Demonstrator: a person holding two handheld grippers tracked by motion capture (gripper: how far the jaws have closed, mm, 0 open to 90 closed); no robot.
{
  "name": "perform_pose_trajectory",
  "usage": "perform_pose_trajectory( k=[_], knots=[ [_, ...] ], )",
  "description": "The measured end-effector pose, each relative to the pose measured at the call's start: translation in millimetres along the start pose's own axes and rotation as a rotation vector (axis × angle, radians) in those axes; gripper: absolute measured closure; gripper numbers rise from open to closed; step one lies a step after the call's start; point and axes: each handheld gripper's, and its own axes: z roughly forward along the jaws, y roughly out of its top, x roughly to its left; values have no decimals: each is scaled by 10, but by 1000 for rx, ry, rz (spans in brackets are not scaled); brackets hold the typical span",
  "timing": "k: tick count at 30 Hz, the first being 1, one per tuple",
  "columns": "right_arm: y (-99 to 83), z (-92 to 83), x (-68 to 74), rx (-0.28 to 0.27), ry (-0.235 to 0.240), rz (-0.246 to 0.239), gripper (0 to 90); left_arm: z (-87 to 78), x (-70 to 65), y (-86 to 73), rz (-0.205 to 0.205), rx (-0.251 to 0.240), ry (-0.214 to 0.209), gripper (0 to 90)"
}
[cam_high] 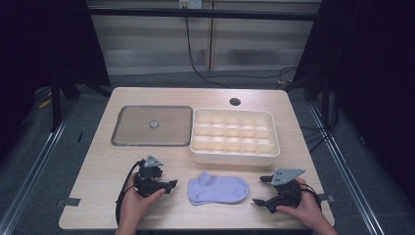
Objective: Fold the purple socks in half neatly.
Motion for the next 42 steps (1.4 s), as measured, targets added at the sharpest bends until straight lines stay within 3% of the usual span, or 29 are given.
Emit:
perform_pose_trajectory(
  k=[1, 4, 9, 10, 11, 18, 25, 29, 37, 42],
  knots=[
    [6, -18, -4, 0, 10, -14, 254, -10, -26, 9, -5, 2, -12, 328],
    [13, -27, -3, 4, 13, -18, 284, -8, -92, 39, -20, 18, -62, 344],
    [55, -41, 20, -3, 17, -26, 462, 21, -178, 94, -27, 58, -112, 397],
    [55, -41, 20, -3, 17, -26, 462, 23, -188, 106, -34, 60, -122, 397],
    [70, -46, 30, -1, 21, -26, 537, 27, -193, 117, -38, 63, -134, 423],
    [114, -55, 35, 9, 30, -24, 693, 84, -212, 183, -71, 95, -158, 470],
    [140, -60, 20, 2, 32, -35, 742, 131, -224, 240, -61, 128, -151, 474],
    [141, -39, 22, 9, 56, -38, 754, 169, -242, 281, -58, 145, -149, 473],
    [172, 17, 68, 37, 60, -72, 828, 240, -306, 354, -36, 184, -146, 470],
    [197, 39, 79, 58, 48, -80, 895, 253, -333, 359, -53, 201, -141, 472]
  ],
)
